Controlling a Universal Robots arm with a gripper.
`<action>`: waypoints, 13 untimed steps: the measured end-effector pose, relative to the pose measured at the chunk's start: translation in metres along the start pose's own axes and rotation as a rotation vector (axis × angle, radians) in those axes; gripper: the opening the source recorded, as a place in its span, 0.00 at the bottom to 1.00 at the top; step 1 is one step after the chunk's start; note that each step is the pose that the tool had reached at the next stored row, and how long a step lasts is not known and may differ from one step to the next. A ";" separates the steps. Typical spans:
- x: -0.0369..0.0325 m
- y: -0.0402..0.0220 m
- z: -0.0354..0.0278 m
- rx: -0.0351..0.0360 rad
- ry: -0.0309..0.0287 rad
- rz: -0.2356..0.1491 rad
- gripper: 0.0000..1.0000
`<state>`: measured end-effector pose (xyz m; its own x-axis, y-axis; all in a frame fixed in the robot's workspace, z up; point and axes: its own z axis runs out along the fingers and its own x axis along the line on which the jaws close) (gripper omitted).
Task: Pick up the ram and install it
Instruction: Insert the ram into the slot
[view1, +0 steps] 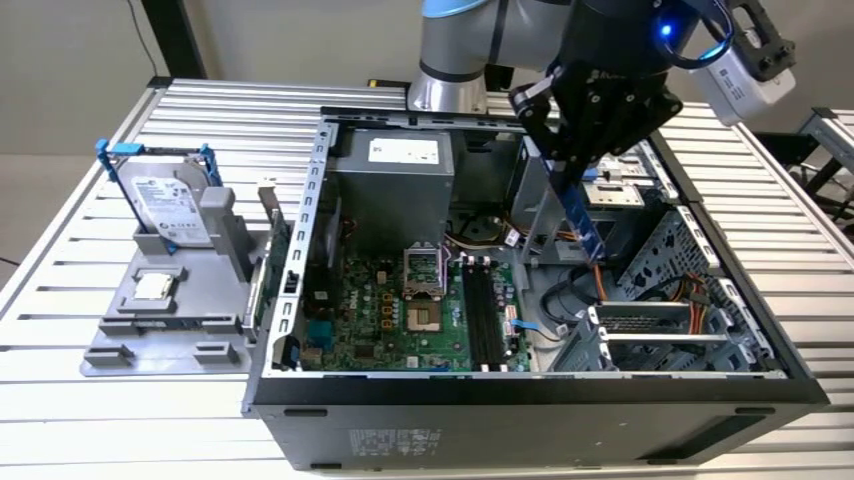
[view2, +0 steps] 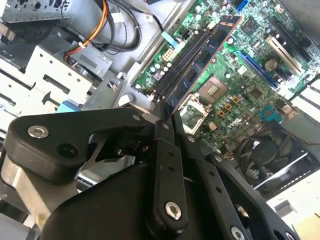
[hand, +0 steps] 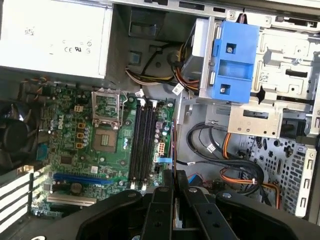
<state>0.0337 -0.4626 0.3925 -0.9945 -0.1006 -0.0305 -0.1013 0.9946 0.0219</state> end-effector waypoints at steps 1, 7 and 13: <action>0.0000 0.0000 0.0004 0.0012 0.0002 0.000 0.00; 0.0001 0.0001 0.0039 0.0042 0.0005 0.000 0.00; 0.0002 0.0002 0.0077 0.0054 0.0006 0.000 0.00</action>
<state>0.0337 -0.4622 0.3848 -0.9945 -0.1007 -0.0299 -0.1012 0.9947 0.0165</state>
